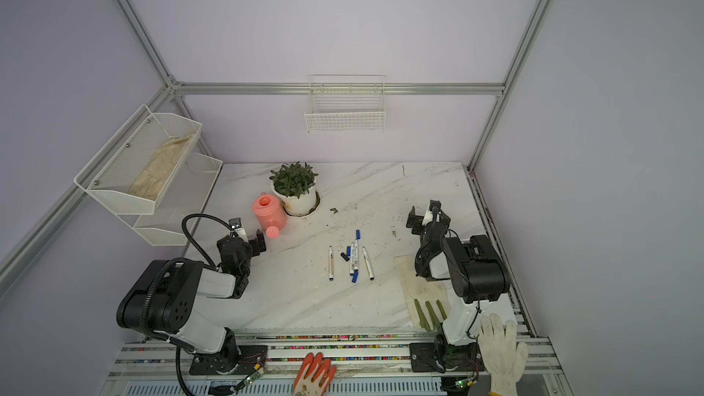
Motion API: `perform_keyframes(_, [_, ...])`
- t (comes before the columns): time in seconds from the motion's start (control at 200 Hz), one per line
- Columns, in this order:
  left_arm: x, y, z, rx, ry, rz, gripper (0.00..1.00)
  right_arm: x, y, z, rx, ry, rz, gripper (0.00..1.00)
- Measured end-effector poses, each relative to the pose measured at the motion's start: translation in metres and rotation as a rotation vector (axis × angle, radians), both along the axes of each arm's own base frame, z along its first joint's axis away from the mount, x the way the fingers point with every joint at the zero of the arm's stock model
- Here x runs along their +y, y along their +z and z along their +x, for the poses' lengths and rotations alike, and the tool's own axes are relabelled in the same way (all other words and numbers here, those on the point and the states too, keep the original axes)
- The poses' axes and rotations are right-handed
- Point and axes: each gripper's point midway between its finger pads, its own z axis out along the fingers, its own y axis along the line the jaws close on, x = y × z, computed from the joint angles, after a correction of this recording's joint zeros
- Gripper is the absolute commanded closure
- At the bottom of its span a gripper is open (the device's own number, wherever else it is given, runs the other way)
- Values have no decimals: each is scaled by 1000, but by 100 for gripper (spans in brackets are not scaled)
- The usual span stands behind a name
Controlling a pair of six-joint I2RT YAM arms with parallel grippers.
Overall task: Insert pens into pen caps
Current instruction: Pick up a pen from the center of the table.
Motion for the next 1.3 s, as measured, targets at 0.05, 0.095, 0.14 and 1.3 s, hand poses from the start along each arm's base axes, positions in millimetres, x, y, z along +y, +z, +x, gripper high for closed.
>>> perform_keyframes(0.05, [0, 0, 0, 0, 0, 0, 0, 0, 0, 0, 0, 0, 0, 3])
perform_keyframes(0.095, [0, 0, 0, 0, 0, 0, 0, 0, 0, 0, 0, 1, 0, 3])
perform_keyframes(0.14, [0, 0, 0, -1, 0, 0, 0, 0, 0, 0, 0, 1, 0, 3])
perform_keyframes(1.3, [-127, 72, -56, 93, -89, -109, 0, 45, 98, 4, -2, -99, 253, 38])
